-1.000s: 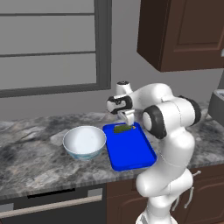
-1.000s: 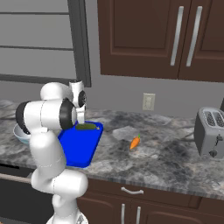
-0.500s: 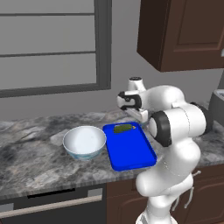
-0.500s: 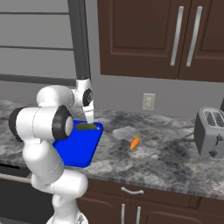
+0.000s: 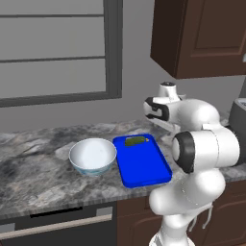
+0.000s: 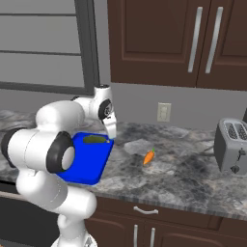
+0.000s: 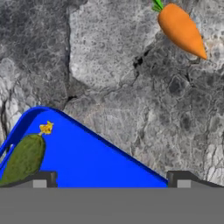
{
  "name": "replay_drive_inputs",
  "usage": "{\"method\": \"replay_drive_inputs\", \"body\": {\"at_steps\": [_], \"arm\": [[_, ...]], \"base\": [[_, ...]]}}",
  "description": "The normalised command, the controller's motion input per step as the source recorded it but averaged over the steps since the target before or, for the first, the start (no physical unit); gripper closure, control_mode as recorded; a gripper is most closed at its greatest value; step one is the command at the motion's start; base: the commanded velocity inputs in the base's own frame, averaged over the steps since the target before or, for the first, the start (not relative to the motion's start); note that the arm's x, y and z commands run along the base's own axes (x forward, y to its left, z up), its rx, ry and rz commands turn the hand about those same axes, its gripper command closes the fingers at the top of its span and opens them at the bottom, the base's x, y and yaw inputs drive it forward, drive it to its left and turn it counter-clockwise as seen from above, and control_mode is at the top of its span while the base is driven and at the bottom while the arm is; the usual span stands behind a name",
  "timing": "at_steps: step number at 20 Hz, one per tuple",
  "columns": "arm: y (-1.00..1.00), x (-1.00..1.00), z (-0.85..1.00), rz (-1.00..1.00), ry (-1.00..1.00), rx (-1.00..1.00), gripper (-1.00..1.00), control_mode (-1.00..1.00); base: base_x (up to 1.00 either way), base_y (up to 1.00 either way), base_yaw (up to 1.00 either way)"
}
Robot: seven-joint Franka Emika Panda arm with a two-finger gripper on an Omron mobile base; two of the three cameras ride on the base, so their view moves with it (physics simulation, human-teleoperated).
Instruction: Place the two vegetables and bowl onto the tray for setting up a vegetable dip station.
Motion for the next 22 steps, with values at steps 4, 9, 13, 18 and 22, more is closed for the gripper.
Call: {"method": "replay_drive_inputs", "body": {"at_steps": [4,9,13,18,22], "arm": [[-0.49,-0.24,0.00,0.07,-0.04,0.14,-1.00,-1.00],[-0.42,-0.09,0.03,0.09,-0.01,0.09,-1.00,-1.00],[-0.37,-0.02,0.00,0.15,0.00,-0.01,-1.00,-1.00],[-0.36,-0.11,0.00,0.17,0.00,-0.02,-1.00,-1.00],[-0.35,-0.14,0.00,0.15,0.00,-0.07,-1.00,-1.00]], "base": [[0.00,0.00,0.00],[0.00,0.00,0.00],[0.00,0.00,0.00],[0.00,0.00,0.00],[0.00,0.00,0.00]]}}
